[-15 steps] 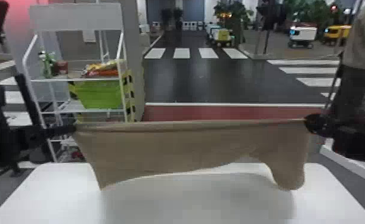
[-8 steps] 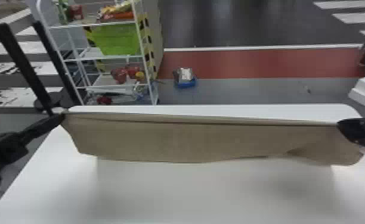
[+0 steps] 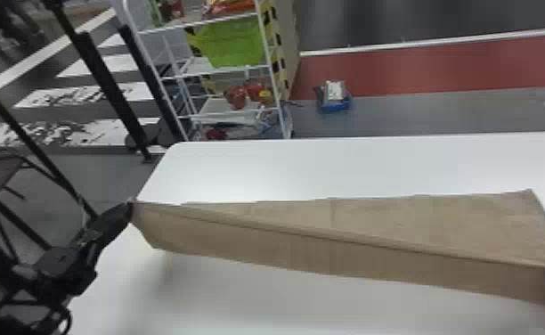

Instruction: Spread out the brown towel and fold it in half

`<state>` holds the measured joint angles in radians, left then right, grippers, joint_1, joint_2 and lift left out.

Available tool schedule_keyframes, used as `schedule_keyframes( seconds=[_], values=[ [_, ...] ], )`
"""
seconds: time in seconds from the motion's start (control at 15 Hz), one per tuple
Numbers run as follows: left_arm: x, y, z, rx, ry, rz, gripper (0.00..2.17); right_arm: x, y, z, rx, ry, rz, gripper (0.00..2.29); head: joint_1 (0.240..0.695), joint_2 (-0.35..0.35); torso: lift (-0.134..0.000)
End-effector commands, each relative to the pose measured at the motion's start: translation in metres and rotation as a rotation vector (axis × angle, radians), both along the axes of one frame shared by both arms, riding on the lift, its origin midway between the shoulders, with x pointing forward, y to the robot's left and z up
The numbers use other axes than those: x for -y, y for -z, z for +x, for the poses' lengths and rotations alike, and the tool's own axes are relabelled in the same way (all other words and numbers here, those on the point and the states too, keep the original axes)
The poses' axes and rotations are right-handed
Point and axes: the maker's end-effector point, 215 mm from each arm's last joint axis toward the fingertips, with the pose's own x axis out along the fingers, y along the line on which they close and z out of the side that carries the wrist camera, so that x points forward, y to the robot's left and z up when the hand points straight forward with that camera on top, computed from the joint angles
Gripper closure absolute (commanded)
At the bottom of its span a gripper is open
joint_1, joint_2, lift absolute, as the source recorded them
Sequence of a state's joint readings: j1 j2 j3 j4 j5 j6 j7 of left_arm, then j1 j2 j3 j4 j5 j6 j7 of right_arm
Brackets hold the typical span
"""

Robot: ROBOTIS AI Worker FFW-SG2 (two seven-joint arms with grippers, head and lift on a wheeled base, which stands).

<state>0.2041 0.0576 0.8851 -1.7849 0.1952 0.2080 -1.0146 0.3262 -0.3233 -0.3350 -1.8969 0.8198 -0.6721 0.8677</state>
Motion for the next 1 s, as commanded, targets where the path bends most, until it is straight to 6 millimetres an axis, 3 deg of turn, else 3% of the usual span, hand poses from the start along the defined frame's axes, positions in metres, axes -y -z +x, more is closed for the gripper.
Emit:
schedule_keyframes(
  seconds=[0.0, 0.2, 0.27, 0.33, 0.4, 0.47, 0.53, 0.8, 0.93],
  values=[
    [-0.006, 0.013, -0.007, 0.037, -0.009, 0.045, 2.14, -0.009, 0.013, -0.008, -0.021, -0.026, -0.016, 1.71, 0.695, 0.326, -0.134],
    [-0.005, 0.013, -0.013, 0.086, 0.003, 0.099, 1.98, -0.026, 0.018, -0.019, -0.043, -0.074, -0.022, 1.71, 0.695, 0.35, -0.134],
    [-0.003, 0.009, -0.016, 0.099, 0.018, 0.117, 1.52, -0.029, 0.017, -0.024, -0.057, -0.09, -0.026, 1.69, 0.695, 0.35, -0.134],
    [-0.004, 0.005, -0.021, 0.112, 0.028, 0.113, 0.48, -0.033, 0.019, -0.03, -0.067, -0.112, -0.03, 1.38, 0.695, 0.35, -0.134],
    [-0.007, 0.001, -0.026, 0.119, 0.03, 0.116, 0.0, -0.038, 0.02, -0.038, -0.081, -0.141, -0.028, 0.97, 0.695, 0.35, -0.134],
    [-0.011, -0.001, -0.031, 0.124, 0.022, 0.111, 0.0, -0.038, 0.016, -0.041, -0.089, -0.143, -0.01, 0.41, 0.695, 0.35, -0.134],
    [-0.016, -0.003, -0.036, 0.127, 0.017, 0.114, 0.0, -0.037, 0.011, -0.044, -0.097, -0.149, 0.01, 0.1, 0.695, 0.35, -0.134],
    [-0.032, -0.003, -0.056, 0.113, 0.006, 0.122, 0.03, -0.038, 0.003, -0.067, -0.148, -0.197, 0.038, 0.02, 0.695, 0.35, -0.134],
    [-0.041, -0.003, -0.064, 0.107, -0.014, 0.127, 0.03, -0.032, -0.006, -0.065, -0.213, -0.139, 0.126, 0.02, 0.695, 0.35, -0.134]
  ],
)
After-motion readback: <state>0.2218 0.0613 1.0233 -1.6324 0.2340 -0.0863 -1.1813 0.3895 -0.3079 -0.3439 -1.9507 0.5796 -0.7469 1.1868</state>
